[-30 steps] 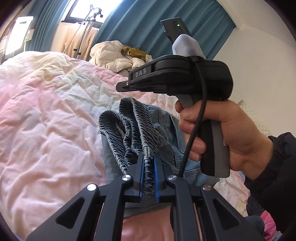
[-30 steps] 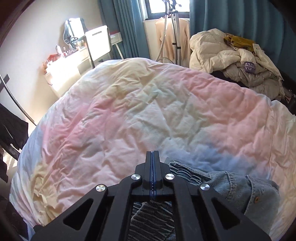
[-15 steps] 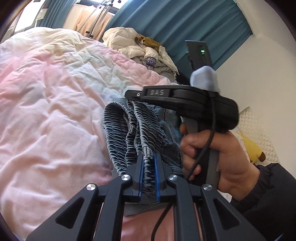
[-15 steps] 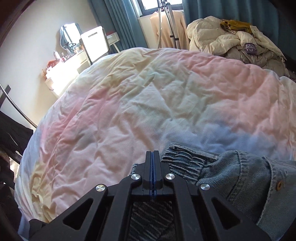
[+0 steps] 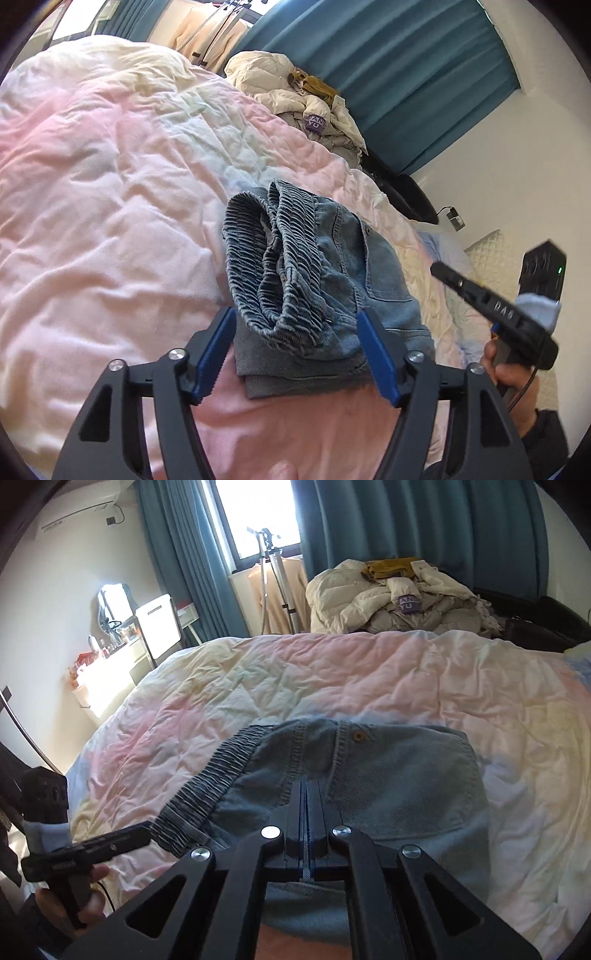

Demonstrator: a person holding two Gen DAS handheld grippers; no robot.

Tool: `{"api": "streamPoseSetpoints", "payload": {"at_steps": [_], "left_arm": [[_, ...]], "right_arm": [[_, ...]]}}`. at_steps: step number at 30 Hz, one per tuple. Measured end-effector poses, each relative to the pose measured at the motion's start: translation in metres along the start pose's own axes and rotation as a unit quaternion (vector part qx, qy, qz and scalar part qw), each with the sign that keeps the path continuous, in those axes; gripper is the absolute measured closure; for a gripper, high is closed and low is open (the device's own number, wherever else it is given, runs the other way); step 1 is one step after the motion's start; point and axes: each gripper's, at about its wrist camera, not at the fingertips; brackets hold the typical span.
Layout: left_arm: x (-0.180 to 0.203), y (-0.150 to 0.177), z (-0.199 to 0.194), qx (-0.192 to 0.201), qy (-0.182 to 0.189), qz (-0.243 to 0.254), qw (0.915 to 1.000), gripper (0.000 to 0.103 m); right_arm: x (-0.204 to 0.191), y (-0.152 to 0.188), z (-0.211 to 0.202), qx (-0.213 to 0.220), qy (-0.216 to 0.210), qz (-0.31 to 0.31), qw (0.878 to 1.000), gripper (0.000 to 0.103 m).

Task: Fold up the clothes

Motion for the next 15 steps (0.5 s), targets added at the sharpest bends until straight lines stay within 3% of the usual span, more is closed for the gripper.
{"api": "streamPoseSetpoints", "payload": {"at_steps": [5,10,13,15], "left_arm": [[0.008,0.015,-0.003,-0.019,0.013,-0.012,0.9997,0.023],[0.028,0.028,-0.003,-0.015,-0.046,0.063,0.9969,0.023],[0.031,0.03,-0.003,-0.02,-0.052,0.061,0.9966,0.023],[0.024,0.029,0.001,-0.027,-0.028,0.021,0.999,0.023]], "right_arm": [[0.041,0.027,-0.03,-0.006,0.035,0.055,0.998,0.102],[0.045,0.041,-0.047,-0.017,0.057,0.076,0.995,0.1],[0.045,0.048,-0.049,-0.029,0.052,0.079,0.995,0.1],[0.052,0.049,-0.05,-0.03,0.048,0.096,0.994,0.094]]}}
Point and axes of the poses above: each gripper's, at about its wrist camera, not at the fingertips, and z roughly the way its jaws point, x to its right, y to its underside, and after that the axes turned 10 degrees about x, right-handed
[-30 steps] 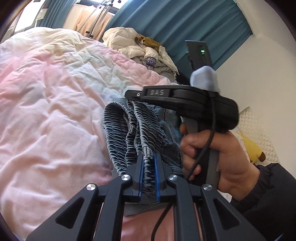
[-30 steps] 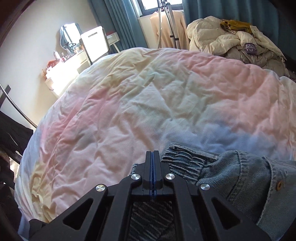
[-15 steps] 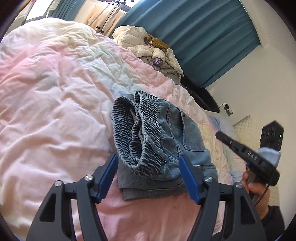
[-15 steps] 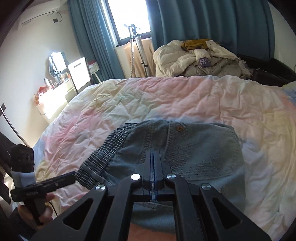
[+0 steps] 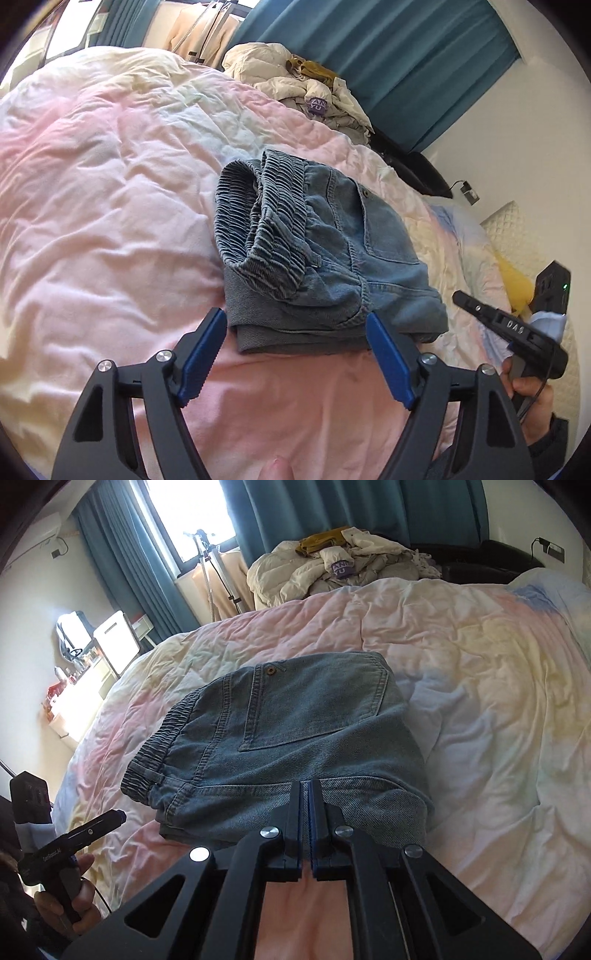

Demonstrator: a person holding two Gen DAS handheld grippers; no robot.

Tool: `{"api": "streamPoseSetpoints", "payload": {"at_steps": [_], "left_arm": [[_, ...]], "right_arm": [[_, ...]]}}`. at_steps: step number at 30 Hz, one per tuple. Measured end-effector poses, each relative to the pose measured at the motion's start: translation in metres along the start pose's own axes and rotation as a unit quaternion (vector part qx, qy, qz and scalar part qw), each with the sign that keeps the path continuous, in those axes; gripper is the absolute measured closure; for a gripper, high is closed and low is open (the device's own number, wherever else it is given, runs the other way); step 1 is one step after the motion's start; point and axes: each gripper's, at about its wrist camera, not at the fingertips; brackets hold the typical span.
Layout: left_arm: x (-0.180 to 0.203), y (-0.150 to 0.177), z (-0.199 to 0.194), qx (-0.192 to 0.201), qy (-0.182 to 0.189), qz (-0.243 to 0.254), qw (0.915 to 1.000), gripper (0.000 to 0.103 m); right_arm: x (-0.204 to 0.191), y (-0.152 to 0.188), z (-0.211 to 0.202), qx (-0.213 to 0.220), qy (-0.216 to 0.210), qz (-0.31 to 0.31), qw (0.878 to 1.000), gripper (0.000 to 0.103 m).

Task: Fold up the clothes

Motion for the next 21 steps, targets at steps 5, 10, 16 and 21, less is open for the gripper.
{"api": "streamPoseSetpoints", "payload": {"at_steps": [5,10,16,21], "left_arm": [[-0.028,0.003,0.019,-0.033,0.061,-0.109,0.9916,0.023],[-0.059,0.007,0.044,-0.05,0.087,-0.201,0.9744,0.023],[-0.052,0.009,0.038,-0.025,0.064,-0.184,0.9805,0.023],[-0.03,0.009,0.024,0.023,-0.026,-0.092,0.9951,0.023]], "right_arm": [[0.042,-0.006,-0.006,0.015,-0.024,0.107,0.994,0.048],[0.072,-0.012,0.003,0.004,-0.018,0.144,0.989,0.036],[0.098,-0.019,0.027,-0.012,-0.018,0.16,0.987,0.034],[0.106,-0.017,0.05,-0.036,-0.022,0.163,0.986,0.034]]}}
Point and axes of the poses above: each gripper's, at about its wrist camera, not at the fingertips, and z roughly the way its jaws point, x to its right, y to its underside, and after that the axes turned 10 degrees about x, right-handed
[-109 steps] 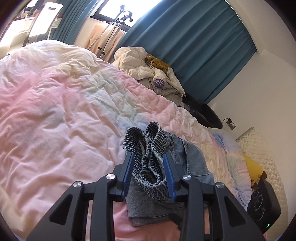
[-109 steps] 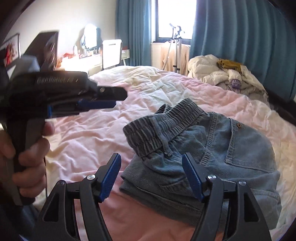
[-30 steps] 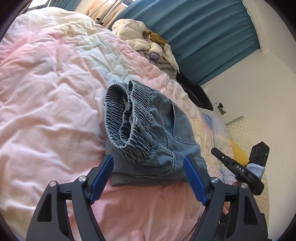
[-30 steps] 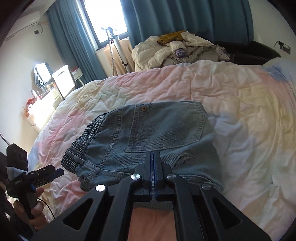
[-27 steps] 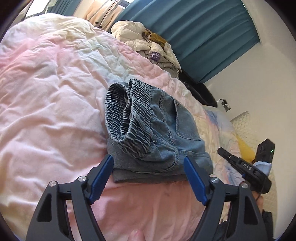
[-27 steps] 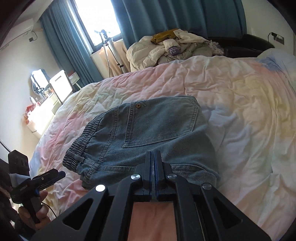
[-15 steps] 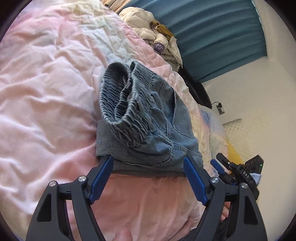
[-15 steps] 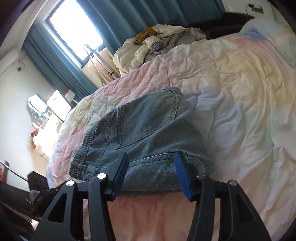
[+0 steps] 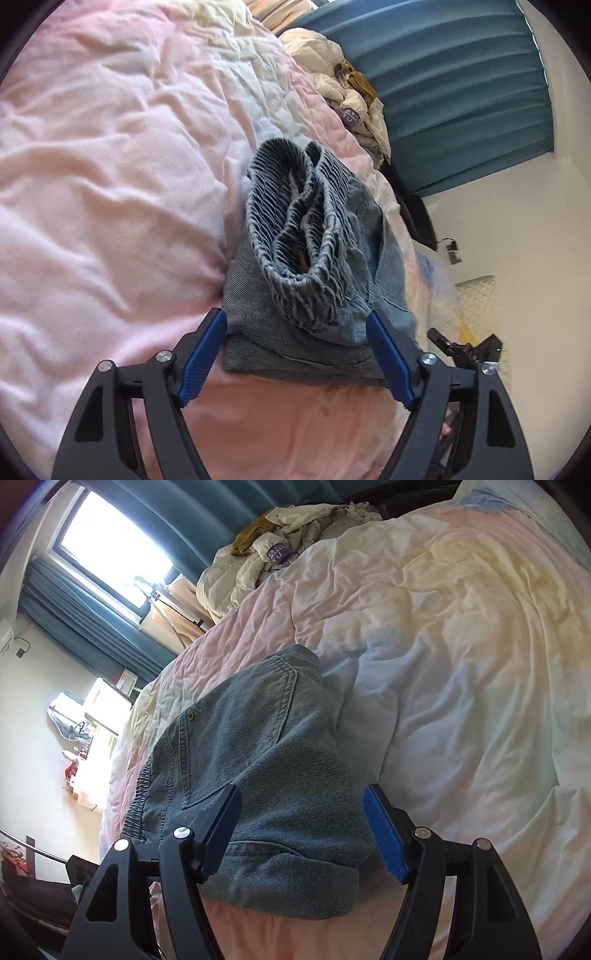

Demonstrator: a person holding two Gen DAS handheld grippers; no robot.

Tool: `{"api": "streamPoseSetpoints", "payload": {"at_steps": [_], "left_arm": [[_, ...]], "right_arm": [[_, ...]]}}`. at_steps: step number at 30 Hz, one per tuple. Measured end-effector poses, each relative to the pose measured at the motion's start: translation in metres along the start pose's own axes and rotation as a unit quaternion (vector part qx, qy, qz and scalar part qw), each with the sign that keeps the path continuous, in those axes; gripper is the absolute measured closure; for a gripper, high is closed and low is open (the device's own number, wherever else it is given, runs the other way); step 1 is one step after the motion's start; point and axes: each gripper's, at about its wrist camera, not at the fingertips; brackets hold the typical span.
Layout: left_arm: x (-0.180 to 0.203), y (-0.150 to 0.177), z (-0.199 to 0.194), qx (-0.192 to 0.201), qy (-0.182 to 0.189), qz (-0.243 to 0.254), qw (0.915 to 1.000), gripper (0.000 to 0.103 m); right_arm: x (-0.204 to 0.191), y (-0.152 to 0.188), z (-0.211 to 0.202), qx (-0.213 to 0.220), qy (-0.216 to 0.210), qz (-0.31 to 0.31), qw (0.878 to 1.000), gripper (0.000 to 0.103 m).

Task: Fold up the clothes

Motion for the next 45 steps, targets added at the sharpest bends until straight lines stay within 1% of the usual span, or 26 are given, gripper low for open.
{"api": "streamPoseSetpoints", "payload": {"at_steps": [1,2,3,7,10,15,19,22,24,26,29,31,35,37,39,40,43,45], "left_arm": [[0.006,0.003,0.005,-0.002,-0.014,0.029,0.9995,0.023],[0.008,0.005,0.012,-0.008,-0.023,0.041,0.9988,0.023],[0.005,0.003,0.016,-0.013,-0.024,0.036,0.999,0.023],[-0.017,-0.007,0.031,-0.033,0.01,-0.021,0.9992,0.023],[-0.024,-0.008,0.036,-0.051,0.033,-0.043,0.9972,0.023],[-0.032,-0.012,0.038,-0.065,0.076,-0.075,0.9922,0.023],[-0.026,-0.015,0.032,-0.061,0.127,-0.081,0.9867,0.023],[-0.019,-0.017,0.029,-0.064,0.149,-0.064,0.9846,0.023],[-0.023,-0.017,0.034,-0.072,0.14,-0.073,0.9848,0.023],[-0.025,-0.015,0.041,-0.082,0.122,-0.078,0.9861,0.023],[-0.023,-0.013,0.05,-0.095,0.092,-0.072,0.9886,0.023],[-0.021,-0.01,0.053,-0.101,0.078,-0.062,0.9899,0.023],[-0.018,-0.008,0.054,-0.099,0.066,-0.052,0.9915,0.023],[-0.017,-0.008,0.054,-0.1,0.076,-0.056,0.9905,0.023],[-0.016,-0.01,0.053,-0.099,0.096,-0.062,0.9885,0.023],[-0.014,-0.011,0.05,-0.097,0.109,-0.064,0.9872,0.023],[-0.01,-0.015,0.04,-0.08,0.156,-0.068,0.9822,0.023],[-0.016,-0.018,0.041,-0.075,0.176,-0.087,0.9776,0.023]], "right_arm": [[-0.001,0.0,0.004,-0.001,0.003,-0.006,1.0,0.034],[-0.002,0.0,0.006,-0.001,0.008,-0.013,1.0,0.034],[-0.004,0.0,0.009,0.0,0.006,-0.018,1.0,0.034],[-0.008,-0.001,0.017,-0.002,-0.008,-0.021,1.0,0.034],[-0.006,0.0,0.026,-0.012,0.001,-0.024,1.0,0.034],[0.004,-0.001,0.033,-0.022,-0.02,0.007,1.0,0.033],[0.005,-0.002,0.033,-0.02,-0.032,0.013,0.999,0.033],[0.003,-0.003,0.032,-0.015,-0.062,0.029,0.998,0.033],[-0.001,-0.004,0.03,-0.01,-0.07,0.027,0.997,0.033],[-0.003,-0.003,0.032,-0.011,-0.068,0.023,0.997,0.033],[-0.003,-0.003,0.037,-0.015,-0.055,0.018,0.998,0.033],[-0.003,-0.002,0.04,-0.017,-0.045,0.015,0.999,0.033],[-0.002,-0.001,0.049,-0.028,-0.031,0.004,0.999,0.03],[-0.001,0.002,0.056,-0.039,-0.031,0.003,0.999,0.03],[0.0,0.002,0.06,-0.045,-0.043,0.011,0.998,0.028],[-0.002,0.001,0.058,-0.041,-0.054,0.011,0.998,0.028],[-0.011,-0.002,0.046,-0.018,-0.114,0.014,0.993,0.025],[-0.013,-0.005,0.041,-0.003,-0.145,0.026,0.989,0.025]]}}
Point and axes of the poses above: each gripper's, at about its wrist camera, not at the fingertips, and z roughly the way its jaws point, x to its right, y to its underside, and after that the axes turned 10 degrees about x, right-handed
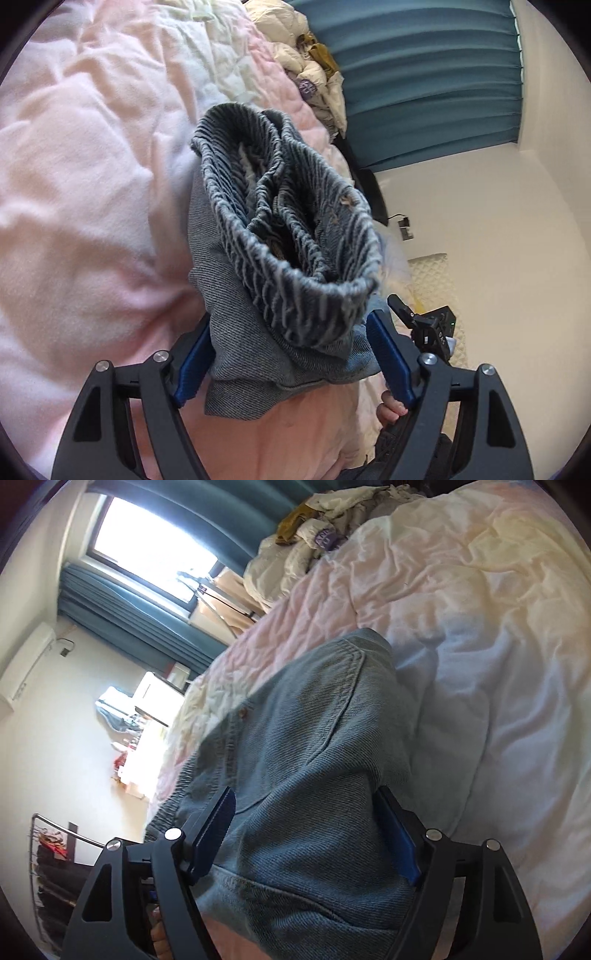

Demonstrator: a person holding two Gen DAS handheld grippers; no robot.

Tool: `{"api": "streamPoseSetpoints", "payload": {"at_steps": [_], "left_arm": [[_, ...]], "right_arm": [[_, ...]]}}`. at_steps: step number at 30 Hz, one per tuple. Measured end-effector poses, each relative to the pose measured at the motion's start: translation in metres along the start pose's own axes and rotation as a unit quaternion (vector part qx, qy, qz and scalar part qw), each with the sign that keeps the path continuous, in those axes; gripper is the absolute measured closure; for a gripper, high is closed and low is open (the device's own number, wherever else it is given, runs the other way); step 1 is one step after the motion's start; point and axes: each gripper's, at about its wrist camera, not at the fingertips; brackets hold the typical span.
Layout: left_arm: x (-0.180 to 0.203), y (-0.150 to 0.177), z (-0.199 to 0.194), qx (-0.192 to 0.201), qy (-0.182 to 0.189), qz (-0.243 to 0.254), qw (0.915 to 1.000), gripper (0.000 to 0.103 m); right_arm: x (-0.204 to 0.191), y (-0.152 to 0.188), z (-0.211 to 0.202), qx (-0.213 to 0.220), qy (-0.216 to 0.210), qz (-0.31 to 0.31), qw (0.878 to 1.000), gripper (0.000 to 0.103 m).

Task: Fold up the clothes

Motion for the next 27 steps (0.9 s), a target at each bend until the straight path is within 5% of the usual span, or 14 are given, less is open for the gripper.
{"api": "streamPoseSetpoints", "payload": {"at_steps": [5,9,13,18,27], "left_arm": [[-0.023,-0.004,0.016,-0.022,-0.024,-0.037,0.9988,0.023],[-0.014,-0.001,0.019,-0.015,-0.06,-0.014,0.998,0.036],[0.0,0.003,0.016,0.0,-0.088,0.01,0.996,0.048],[0.037,0.014,0.002,0.022,-0.116,0.075,0.9902,0.061],[0.111,0.048,-0.039,0.049,-0.107,0.171,0.9782,0.064]], "right_arm": [[0.007,0.002,0.012,-0.014,0.03,0.002,0.999,0.026],[0.003,0.004,0.02,-0.009,0.087,-0.032,0.996,0.06],[-0.008,0.006,0.012,0.006,0.108,-0.055,0.993,0.077],[-0.039,0.011,-0.011,0.038,0.113,-0.108,0.987,0.083],[-0.07,0.006,-0.078,0.088,0.103,-0.14,0.981,0.088]]}}
Point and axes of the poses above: each gripper's, at about its wrist camera, not at the fingertips, and z roughly the way its jaws point, x to its right, y to its underside, and after that the axes turned 10 degrees about x, right-handed
